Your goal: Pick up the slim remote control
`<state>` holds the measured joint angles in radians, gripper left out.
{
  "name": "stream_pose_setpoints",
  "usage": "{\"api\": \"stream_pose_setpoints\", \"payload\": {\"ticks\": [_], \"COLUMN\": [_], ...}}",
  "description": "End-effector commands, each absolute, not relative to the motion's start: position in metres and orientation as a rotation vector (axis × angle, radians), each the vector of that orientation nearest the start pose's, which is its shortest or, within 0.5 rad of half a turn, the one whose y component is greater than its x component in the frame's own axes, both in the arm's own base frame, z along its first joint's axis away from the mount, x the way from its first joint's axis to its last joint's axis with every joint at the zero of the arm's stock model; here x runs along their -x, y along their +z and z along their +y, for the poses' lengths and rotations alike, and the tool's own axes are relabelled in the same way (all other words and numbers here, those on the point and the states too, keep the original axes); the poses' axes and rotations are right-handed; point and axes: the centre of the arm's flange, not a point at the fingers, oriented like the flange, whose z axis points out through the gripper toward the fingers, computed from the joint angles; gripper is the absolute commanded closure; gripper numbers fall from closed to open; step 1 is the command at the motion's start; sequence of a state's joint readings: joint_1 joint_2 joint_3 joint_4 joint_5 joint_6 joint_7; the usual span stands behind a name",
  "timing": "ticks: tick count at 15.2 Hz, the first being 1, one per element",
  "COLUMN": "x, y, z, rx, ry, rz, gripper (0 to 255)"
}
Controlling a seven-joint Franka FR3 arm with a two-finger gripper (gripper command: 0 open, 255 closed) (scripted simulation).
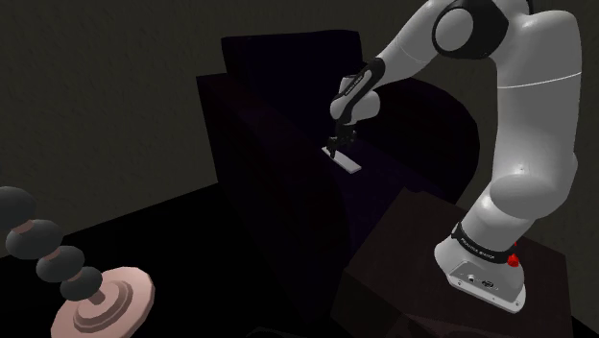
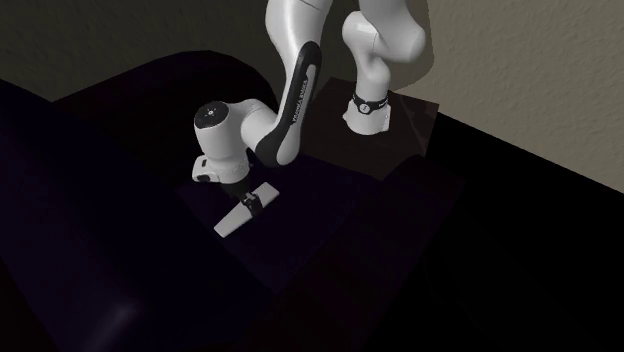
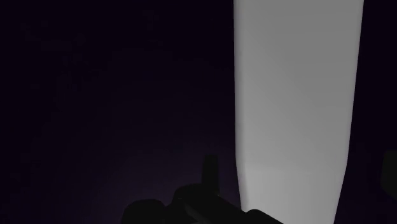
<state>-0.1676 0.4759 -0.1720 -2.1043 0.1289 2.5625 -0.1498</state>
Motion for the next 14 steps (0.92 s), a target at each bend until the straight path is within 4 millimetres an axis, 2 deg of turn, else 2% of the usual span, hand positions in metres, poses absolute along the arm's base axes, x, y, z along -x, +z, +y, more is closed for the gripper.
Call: {"api": "stream_pose_setpoints", "payload": {"ticks": [1, 4, 5, 14], "x": [-0.5459, -0.5459, -0.546, -0.5459], "y": [0.1798, 0.1714, 0.1714, 0.1714], "z": [-0.1944, -0.1944, -0.195, -0.1944], "rx": [3.118, 3.118, 3.118, 3.118], "ry": [0.014, 0.014, 0.014, 0.014], "rz": [0.439, 0.439, 0.439, 0.439], "gripper": [0, 0, 255, 255]}}
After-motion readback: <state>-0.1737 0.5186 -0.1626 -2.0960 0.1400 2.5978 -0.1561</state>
